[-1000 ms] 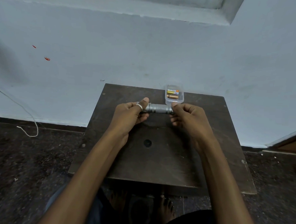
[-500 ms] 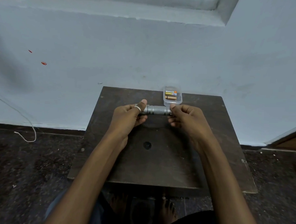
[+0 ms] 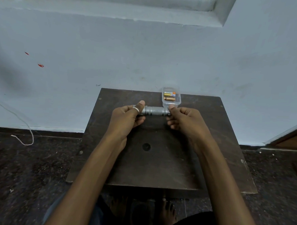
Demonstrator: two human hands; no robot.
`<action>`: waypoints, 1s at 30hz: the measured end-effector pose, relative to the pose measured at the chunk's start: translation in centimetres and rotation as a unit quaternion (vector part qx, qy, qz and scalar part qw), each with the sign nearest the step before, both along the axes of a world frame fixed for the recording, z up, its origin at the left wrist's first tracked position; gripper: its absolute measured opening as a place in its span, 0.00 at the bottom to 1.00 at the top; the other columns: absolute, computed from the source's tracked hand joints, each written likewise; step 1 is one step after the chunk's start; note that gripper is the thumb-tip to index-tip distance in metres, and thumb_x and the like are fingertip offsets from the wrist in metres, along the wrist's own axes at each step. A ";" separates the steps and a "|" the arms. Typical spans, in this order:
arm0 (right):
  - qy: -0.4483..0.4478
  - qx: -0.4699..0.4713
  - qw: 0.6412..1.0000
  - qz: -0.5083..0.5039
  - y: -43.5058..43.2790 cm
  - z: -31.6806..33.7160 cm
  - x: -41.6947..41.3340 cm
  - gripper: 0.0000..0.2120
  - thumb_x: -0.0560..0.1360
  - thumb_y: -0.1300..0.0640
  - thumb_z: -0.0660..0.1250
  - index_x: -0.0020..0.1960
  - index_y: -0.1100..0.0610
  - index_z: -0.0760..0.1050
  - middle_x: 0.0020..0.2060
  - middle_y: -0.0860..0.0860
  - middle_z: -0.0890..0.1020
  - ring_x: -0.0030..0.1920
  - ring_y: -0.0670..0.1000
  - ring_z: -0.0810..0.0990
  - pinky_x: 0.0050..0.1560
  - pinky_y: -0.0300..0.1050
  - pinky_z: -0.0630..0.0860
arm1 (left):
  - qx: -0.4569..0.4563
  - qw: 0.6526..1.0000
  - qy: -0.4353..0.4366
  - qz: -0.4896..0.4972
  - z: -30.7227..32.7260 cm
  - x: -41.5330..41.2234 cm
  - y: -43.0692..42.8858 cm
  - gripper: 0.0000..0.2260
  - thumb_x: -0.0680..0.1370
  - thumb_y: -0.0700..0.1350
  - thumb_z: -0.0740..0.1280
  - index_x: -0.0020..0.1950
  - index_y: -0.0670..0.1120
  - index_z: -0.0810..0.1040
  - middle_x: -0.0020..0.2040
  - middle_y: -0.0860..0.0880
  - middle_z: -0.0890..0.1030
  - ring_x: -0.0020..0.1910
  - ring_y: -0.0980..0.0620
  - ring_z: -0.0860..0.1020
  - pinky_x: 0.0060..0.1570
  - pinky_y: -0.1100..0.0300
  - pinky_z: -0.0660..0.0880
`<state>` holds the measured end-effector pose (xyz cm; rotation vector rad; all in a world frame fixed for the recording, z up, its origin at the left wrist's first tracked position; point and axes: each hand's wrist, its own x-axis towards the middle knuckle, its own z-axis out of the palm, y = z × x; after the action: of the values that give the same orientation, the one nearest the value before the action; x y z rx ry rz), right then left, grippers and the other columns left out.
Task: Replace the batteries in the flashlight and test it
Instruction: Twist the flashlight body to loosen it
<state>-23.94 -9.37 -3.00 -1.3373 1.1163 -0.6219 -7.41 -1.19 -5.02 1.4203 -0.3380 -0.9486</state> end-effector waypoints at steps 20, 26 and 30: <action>-0.079 0.020 0.996 0.022 -0.3 -0.1 -0.1 0.08 0.78 0.67 0.68 0.52 0.57 0.81 0.35 0.47 0.85 0.38 0.42 0.83 0.44 0.39 0.82 | 0.006 1.000 -0.003 -0.005 0.1 0.2 0.0 0.12 0.75 0.52 0.73 0.49 0.43 0.85 0.45 0.46 0.85 0.40 0.55 0.83 0.41 0.65 0.79; -0.078 0.029 0.997 0.004 -0.2 0.0 0.1 0.08 0.80 0.57 0.68 0.56 0.60 0.81 0.43 0.53 0.84 0.41 0.45 0.82 0.42 0.38 0.81 | 0.005 1.000 0.001 -0.007 0.0 0.2 0.1 0.12 0.75 0.52 0.73 0.48 0.43 0.85 0.45 0.46 0.85 0.40 0.55 0.83 0.40 0.65 0.79; -0.011 0.003 1.000 0.006 -0.2 -0.2 0.1 0.15 0.81 0.49 0.67 0.49 0.61 0.82 0.36 0.53 0.84 0.33 0.44 0.81 0.34 0.35 0.78 | 0.000 1.000 0.002 -0.010 0.0 0.0 0.0 0.13 0.75 0.52 0.74 0.49 0.42 0.84 0.43 0.47 0.85 0.37 0.57 0.83 0.39 0.66 0.79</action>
<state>-23.84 -9.55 -3.19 -1.3281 1.0911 -0.6237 -7.36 -1.16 -5.01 1.4163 -0.3497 -0.9679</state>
